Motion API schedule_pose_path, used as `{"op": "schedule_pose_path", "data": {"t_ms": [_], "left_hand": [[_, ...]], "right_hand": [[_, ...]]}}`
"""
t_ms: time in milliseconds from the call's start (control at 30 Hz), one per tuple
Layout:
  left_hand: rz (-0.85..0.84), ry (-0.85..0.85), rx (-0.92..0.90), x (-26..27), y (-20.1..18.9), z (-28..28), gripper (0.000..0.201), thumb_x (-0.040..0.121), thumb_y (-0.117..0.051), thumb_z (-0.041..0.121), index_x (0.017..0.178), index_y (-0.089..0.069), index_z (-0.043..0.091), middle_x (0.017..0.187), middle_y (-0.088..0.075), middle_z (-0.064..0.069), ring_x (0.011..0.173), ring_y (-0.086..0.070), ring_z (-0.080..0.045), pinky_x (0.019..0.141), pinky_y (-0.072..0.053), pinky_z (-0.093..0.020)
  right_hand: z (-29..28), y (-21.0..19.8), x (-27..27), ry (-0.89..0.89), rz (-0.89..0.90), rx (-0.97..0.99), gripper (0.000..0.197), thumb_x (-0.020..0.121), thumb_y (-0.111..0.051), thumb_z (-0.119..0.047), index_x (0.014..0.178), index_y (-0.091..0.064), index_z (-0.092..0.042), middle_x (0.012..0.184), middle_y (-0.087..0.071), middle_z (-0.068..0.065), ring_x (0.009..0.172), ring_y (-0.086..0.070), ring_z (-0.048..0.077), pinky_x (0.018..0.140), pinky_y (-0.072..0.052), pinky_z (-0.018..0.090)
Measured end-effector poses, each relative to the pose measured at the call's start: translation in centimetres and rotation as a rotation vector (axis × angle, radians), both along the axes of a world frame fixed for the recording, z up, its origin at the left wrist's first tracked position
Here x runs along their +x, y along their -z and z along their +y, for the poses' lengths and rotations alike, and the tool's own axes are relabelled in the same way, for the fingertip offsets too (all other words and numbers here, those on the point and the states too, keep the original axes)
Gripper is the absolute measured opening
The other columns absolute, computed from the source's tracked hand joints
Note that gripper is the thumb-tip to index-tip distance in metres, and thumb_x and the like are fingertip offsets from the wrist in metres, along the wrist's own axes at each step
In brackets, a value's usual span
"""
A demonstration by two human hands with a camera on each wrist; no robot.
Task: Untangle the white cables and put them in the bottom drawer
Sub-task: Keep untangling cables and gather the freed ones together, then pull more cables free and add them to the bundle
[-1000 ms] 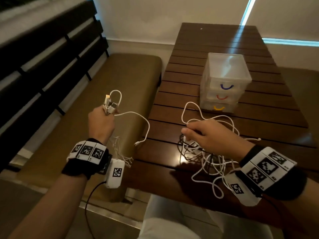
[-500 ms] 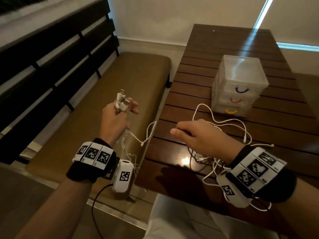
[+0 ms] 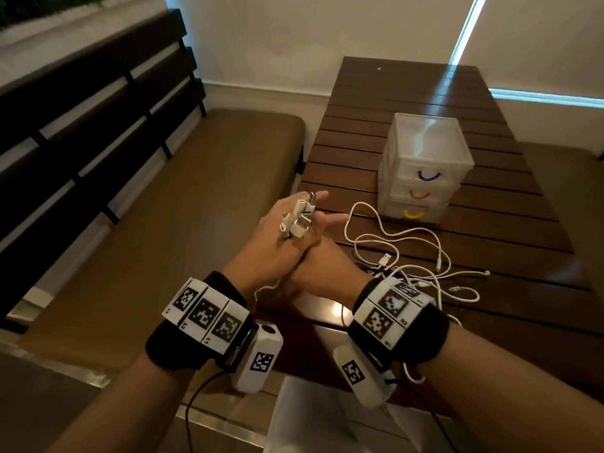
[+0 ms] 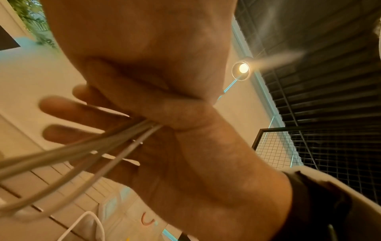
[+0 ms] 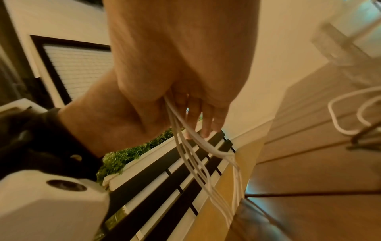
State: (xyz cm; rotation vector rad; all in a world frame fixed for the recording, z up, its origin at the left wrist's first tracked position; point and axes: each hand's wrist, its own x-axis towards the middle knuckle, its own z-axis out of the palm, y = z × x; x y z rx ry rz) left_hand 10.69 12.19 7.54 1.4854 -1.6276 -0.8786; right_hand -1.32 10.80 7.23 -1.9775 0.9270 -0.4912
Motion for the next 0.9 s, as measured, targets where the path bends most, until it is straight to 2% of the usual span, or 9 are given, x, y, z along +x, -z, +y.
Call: {"op": "schedule_pose_path", "data": {"t_ms": [133, 300, 400, 500, 567, 667, 733, 833, 900], "left_hand": [[-0.013, -0.007, 0.03, -0.2, -0.8, -0.3, 0.064, 0.085, -0.039, 0.075, 0.13, -0.057, 0.033, 0.123, -0.066, 0.015, 0.118, -0.056, -0.003, 0.106, -0.042, -0.045], [0.318, -0.078, -0.084, -0.5, -1.5, 0.0, 0.081, 0.076, -0.074, 0.037, 0.146, -0.035, 0.033, 0.121, -0.065, 0.006, 0.102, -0.068, -0.014, 0.084, -0.058, -0.043], [0.184, -0.033, -0.287, -1.5, -1.6, -0.4, 0.055, 0.087, -0.069, 0.03, 0.135, -0.043, 0.037, 0.106, -0.06, 0.011, 0.087, -0.067, -0.017, 0.072, -0.057, -0.037], [0.043, -0.041, -0.384, -2.6, -1.5, -0.8, 0.018, 0.097, -0.053, 0.031, 0.098, -0.068, 0.022, 0.094, -0.055, 0.006, 0.078, -0.062, -0.015, 0.069, -0.052, -0.027], [0.028, -0.039, -0.38, -2.9, -1.4, -1.1, 0.022, 0.1, -0.051, 0.025, 0.092, -0.07, 0.018, 0.094, -0.059, 0.001, 0.081, -0.063, -0.014, 0.072, -0.052, -0.021], [-0.058, 0.03, -0.338, -2.2, -2.2, -1.3, 0.028, 0.101, -0.045, 0.028, 0.116, -0.066, 0.019, 0.113, -0.063, 0.003, 0.105, -0.06, -0.005, 0.089, -0.049, -0.018], [0.109, 0.1, -0.206, -0.7, -2.6, -1.0, 0.047, 0.098, -0.042, 0.037, 0.144, -0.04, 0.028, 0.136, -0.055, 0.006, 0.123, -0.052, -0.002, 0.097, -0.045, -0.015], [0.289, 0.165, -0.034, 2.6, -1.3, -0.8, 0.097, 0.083, -0.064, 0.05, 0.153, 0.002, 0.038, 0.155, -0.035, 0.008, 0.138, -0.039, -0.006, 0.106, -0.04, -0.022], [0.261, 0.238, 0.096, 3.6, 0.4, -0.3, 0.1, 0.076, -0.077, 0.032, 0.154, -0.015, 0.025, 0.146, -0.047, 0.011, 0.134, -0.045, -0.007, 0.108, -0.039, -0.03]], "right_hand": [[-0.2, 0.4, 0.7, 0.027, -0.053, 0.163, 0.028, 0.096, -0.045, 0.002, 0.119, -0.059, 0.012, 0.119, -0.062, 0.03, 0.113, -0.057, 0.036, 0.084, -0.042, 0.023], [-1.1, 0.5, -0.2, -0.025, -0.137, 0.01, 0.037, 0.096, -0.032, 0.007, 0.08, -0.049, -0.022, 0.048, -0.053, -0.016, 0.045, -0.054, -0.008, 0.043, -0.038, 0.008], [-0.4, 0.3, -0.3, -0.077, -0.251, 0.143, 0.021, 0.082, -0.048, 0.004, 0.065, -0.059, -0.002, 0.046, -0.059, 0.0, 0.042, -0.056, 0.01, 0.039, -0.044, 0.019], [-0.6, 0.1, -0.6, -0.183, -0.12, 0.182, 0.032, 0.083, -0.051, -0.016, 0.07, -0.067, 0.009, 0.072, -0.067, 0.026, 0.07, -0.065, 0.036, 0.064, -0.053, 0.033], [-0.5, -0.7, -0.5, -0.107, -0.128, 0.146, 0.019, 0.081, -0.056, -0.002, 0.08, -0.069, 0.011, 0.087, -0.069, 0.027, 0.083, -0.068, 0.035, 0.075, -0.042, 0.019], [-1.1, -0.7, -0.4, -0.064, -0.327, 0.208, 0.024, 0.076, -0.046, -0.005, 0.067, -0.066, 0.005, 0.058, -0.062, 0.008, 0.047, -0.06, 0.016, 0.045, -0.041, 0.016], [-2.0, 0.2, 0.2, 0.223, -0.339, 0.198, 0.026, 0.092, -0.048, -0.007, 0.071, -0.062, -0.005, 0.054, -0.053, -0.002, 0.043, -0.048, 0.006, 0.043, -0.041, 0.022], [-2.4, -1.3, 0.2, 0.172, -0.411, 0.256, 0.037, 0.103, -0.044, -0.03, 0.069, -0.053, -0.02, 0.052, -0.043, -0.008, 0.045, -0.038, 0.004, 0.046, -0.034, 0.021], [-2.6, -2.6, 1.1, 0.101, -0.515, 0.267, 0.041, 0.105, -0.039, -0.03, 0.066, -0.044, -0.021, 0.05, -0.038, -0.011, 0.043, -0.034, 0.002, 0.044, -0.031, 0.015]]}}
